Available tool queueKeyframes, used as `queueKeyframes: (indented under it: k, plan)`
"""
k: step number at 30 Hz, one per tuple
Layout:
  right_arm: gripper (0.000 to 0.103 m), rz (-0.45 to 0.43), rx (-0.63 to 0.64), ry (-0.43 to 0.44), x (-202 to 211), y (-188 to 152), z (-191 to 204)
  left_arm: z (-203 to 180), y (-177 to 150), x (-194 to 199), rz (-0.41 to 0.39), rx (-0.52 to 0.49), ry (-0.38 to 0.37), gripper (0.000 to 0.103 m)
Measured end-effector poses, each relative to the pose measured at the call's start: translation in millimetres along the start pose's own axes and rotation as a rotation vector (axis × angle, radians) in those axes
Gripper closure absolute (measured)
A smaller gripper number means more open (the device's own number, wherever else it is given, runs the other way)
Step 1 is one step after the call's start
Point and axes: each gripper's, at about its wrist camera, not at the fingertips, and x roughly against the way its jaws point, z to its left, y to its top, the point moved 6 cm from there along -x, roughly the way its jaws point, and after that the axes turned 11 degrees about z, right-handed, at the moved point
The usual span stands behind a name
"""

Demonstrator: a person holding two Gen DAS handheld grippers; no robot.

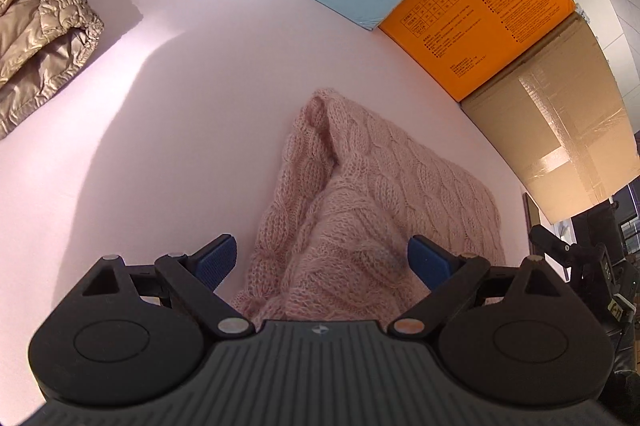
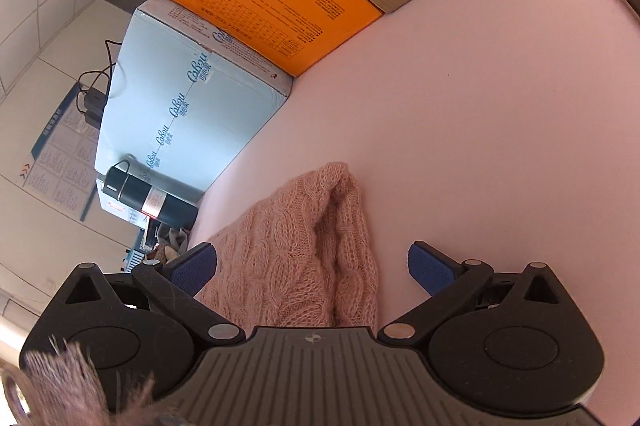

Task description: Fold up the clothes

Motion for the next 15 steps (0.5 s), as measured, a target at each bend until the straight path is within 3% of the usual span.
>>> queueKeyframes:
  k: [4, 7, 15]
  plan:
    - [0.000, 0.036, 0.044, 0.013, -9.5, 7.2, 4.6, -7.6, 7.8, -17.3, 0.014, -0.052, -0.003, 0.010]
    - [0.000, 0.068, 0.075, 0.019, -18.5, 14.2, 10.2, -10.2, 14.8, -28.4, 0.035, -0.070, -0.018, 0.000]
    - [0.000, 0.096, 0.145, 0.024, -39.1, 26.1, 21.2, -20.1, 24.9, -44.7, 0.050, -0.138, 0.034, 0.000]
